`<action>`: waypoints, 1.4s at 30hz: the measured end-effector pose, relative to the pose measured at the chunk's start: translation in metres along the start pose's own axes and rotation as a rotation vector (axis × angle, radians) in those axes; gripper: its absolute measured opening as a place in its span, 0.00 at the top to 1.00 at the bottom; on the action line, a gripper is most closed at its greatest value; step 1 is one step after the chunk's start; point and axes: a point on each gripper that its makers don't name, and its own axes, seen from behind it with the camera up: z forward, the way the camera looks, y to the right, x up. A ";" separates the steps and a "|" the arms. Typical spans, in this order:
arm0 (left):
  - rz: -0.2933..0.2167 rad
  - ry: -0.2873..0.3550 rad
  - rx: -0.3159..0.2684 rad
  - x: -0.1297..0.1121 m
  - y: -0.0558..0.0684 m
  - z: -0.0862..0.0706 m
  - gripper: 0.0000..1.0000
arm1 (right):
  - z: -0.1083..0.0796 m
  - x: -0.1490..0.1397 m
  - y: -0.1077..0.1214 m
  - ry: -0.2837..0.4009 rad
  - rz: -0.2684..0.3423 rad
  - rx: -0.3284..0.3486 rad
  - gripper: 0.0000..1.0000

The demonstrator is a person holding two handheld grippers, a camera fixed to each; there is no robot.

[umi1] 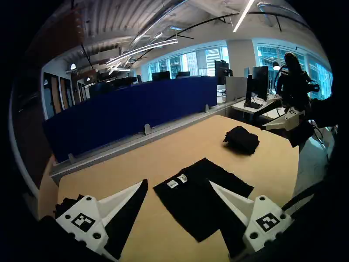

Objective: Fold towel

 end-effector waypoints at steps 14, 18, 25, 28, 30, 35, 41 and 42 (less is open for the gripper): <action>0.006 -0.157 -0.089 -0.109 0.035 0.032 0.06 | 0.041 -0.093 -0.027 -0.105 0.014 0.057 0.00; 0.004 -0.208 -0.112 -0.139 0.044 0.040 0.06 | 0.051 -0.121 -0.035 -0.143 0.013 0.071 0.00; 0.014 -0.292 -0.146 -0.188 0.057 0.048 0.06 | 0.061 -0.172 -0.050 -0.226 0.010 0.101 0.00; 0.011 -0.323 -0.162 -0.204 0.063 0.051 0.06 | 0.063 -0.192 -0.055 -0.261 0.009 0.110 0.00; 0.008 -0.341 -0.173 -0.212 0.067 0.052 0.06 | 0.063 -0.204 -0.058 -0.283 0.007 0.114 0.00; 0.006 -0.386 -0.191 -0.232 0.073 0.054 0.06 | 0.064 -0.231 -0.062 -0.335 -0.005 0.120 0.00; 0.006 -0.419 -0.192 -0.249 0.074 0.056 0.06 | 0.066 -0.247 -0.064 -0.362 -0.011 0.125 0.00; 0.005 -0.422 -0.194 -0.250 0.074 0.057 0.06 | 0.066 -0.248 -0.064 -0.364 -0.009 0.125 0.00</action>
